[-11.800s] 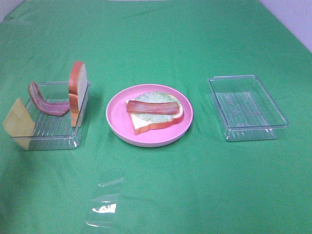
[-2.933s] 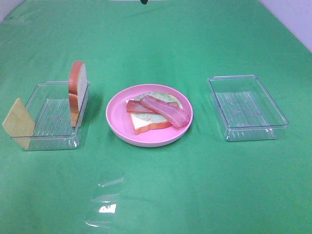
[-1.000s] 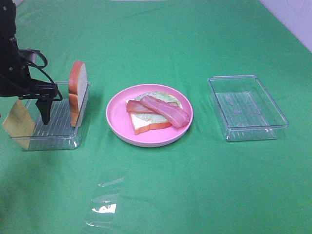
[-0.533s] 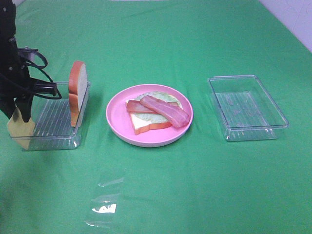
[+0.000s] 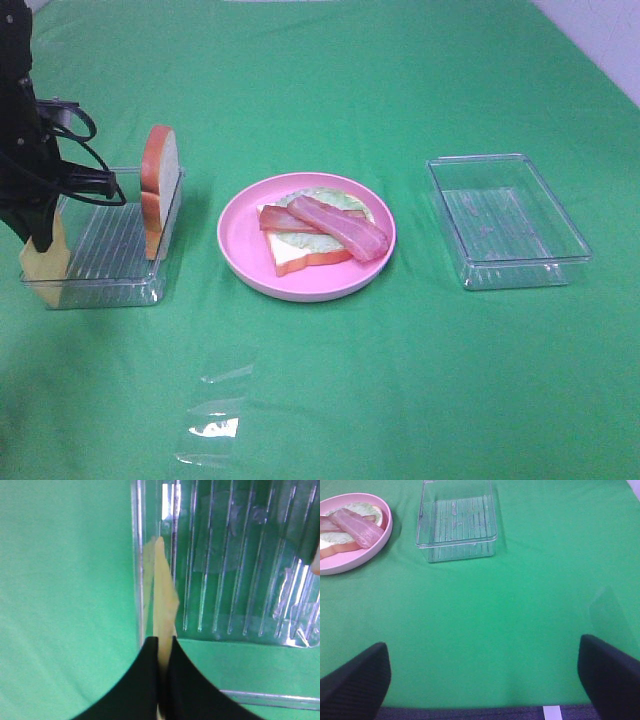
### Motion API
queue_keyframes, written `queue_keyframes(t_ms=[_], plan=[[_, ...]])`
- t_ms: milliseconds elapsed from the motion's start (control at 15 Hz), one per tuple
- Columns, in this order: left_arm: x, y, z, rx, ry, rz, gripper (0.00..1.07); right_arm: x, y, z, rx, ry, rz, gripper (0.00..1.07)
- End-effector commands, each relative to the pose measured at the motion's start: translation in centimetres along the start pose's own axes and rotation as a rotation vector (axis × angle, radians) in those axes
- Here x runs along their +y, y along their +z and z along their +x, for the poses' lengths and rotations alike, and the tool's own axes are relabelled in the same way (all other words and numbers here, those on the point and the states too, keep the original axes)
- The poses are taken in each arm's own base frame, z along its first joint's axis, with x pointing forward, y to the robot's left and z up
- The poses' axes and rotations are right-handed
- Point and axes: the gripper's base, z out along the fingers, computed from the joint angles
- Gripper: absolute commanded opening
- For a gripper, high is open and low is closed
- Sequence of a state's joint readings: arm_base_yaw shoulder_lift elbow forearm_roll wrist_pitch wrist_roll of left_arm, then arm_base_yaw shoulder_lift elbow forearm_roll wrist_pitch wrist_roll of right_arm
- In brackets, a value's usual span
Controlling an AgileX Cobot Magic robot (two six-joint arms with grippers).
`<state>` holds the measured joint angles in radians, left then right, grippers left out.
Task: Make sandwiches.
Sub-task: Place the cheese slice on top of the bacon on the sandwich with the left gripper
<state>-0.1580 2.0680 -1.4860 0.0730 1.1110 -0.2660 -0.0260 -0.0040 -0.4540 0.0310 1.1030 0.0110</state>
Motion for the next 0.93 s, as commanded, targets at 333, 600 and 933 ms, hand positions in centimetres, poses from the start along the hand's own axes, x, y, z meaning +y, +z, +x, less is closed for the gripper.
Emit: queue_keyframes(t_ms=[333,600,933], plan=[[0.3,-11.6,-1.0,-0.233,-0.018,0.079,0.0,0.0,-0.3,0.2,-0.03,-0.001,0.0,0.98],[-0.7,-18.0,-0.8,-0.367,-0.001,0.221,0.0,0.0,-0.3,0.2,-0.03,-0.001,0.0,0.98],[-8.0,-20.5,0.5,-0.471,0.166,0.434,0.0,0.0,-0.3,0.2,-0.03,-0.001,0.0,0.98]])
